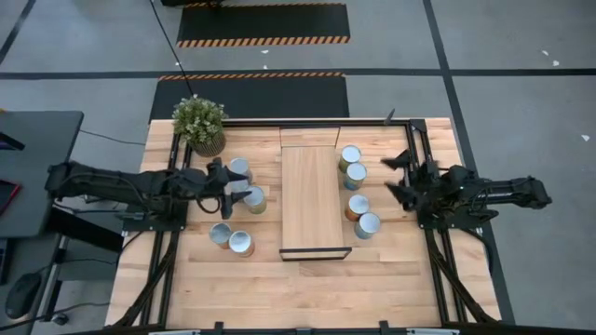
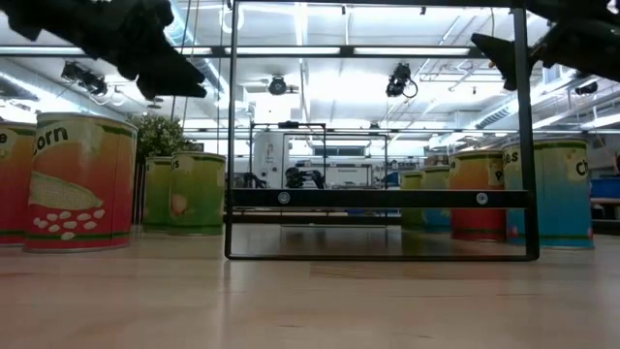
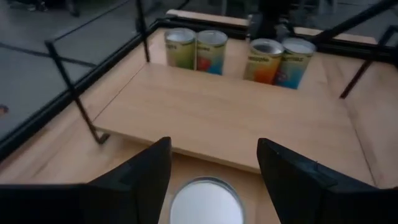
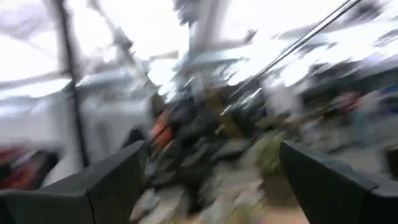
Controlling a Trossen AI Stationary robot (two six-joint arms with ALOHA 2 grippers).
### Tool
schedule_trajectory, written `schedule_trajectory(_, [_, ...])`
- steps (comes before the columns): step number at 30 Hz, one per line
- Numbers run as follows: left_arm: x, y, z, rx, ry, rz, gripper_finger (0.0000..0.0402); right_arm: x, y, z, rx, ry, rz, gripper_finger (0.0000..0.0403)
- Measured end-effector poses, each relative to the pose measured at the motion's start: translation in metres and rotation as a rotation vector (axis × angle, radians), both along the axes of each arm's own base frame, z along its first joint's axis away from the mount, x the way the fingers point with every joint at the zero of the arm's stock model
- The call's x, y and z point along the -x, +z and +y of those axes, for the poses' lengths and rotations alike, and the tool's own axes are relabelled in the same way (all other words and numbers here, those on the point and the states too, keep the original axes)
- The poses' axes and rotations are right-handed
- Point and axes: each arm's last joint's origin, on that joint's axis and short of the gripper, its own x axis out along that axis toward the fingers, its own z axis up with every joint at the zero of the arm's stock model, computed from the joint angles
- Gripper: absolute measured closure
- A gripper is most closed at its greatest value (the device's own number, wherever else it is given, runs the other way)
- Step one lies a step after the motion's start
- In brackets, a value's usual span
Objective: Pick and place cans onto a shelf
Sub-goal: Put the canned corn on the shelf
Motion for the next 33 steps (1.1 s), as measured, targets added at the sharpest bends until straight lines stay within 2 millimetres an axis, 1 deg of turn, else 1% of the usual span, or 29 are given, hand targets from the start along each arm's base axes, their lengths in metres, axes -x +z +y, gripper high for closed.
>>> schedule_trajectory(2, [-0.002,0.006,-0.002,0.029,0.008,0.000,0.0159,0.002,0.004,-0.001,-0.019,-0.010,-0.047,0.0030])
schedule_trajectory(5, [-0.005,0.016,-0.004,0.059,0.007,-0.034,0.0159,0.002,0.005,0.000,-0.004,0.009,-0.056,0.0030])
schedule_trajectory(7, [-0.008,0.018,-0.006,0.072,0.003,-0.033,0.0159,0.001,0.004,0.000,-0.004,0.007,-0.047,0.0030])
schedule_trajectory(11, [-0.014,0.020,-0.009,0.070,-0.007,0.017,0.0159,-0.004,-0.003,0.000,-0.041,0.018,0.027,0.0030])
schedule_trajectory(15, [-0.019,0.023,-0.009,0.064,0.010,0.100,0.0159,-0.013,-0.015,0.000,-0.092,0.035,0.153,0.0030])
schedule_trajectory(19, [-0.020,0.028,-0.007,0.012,0.051,0.214,0.0159,-0.021,-0.028,0.000,-0.122,0.044,0.285,0.0030])
schedule_trajectory(24, [-0.015,0.026,0.005,0.017,0.130,0.459,0.0159,-0.027,-0.033,0.003,-0.128,0.067,0.336,0.0030])
schedule_trajectory(26, [-0.013,0.023,0.012,0.045,0.157,0.556,0.0159,-0.029,-0.033,0.004,-0.111,0.066,0.332,0.0030])
schedule_trajectory(28, [-0.013,0.023,0.015,0.083,0.127,0.629,0.0159,-0.031,-0.031,0.005,-0.077,0.058,0.320,0.0030])
schedule_trajectory(33, [-0.013,0.033,0.012,0.126,0.048,0.744,0.0159,-0.036,-0.021,0.009,0.023,0.049,0.330,0.0030])
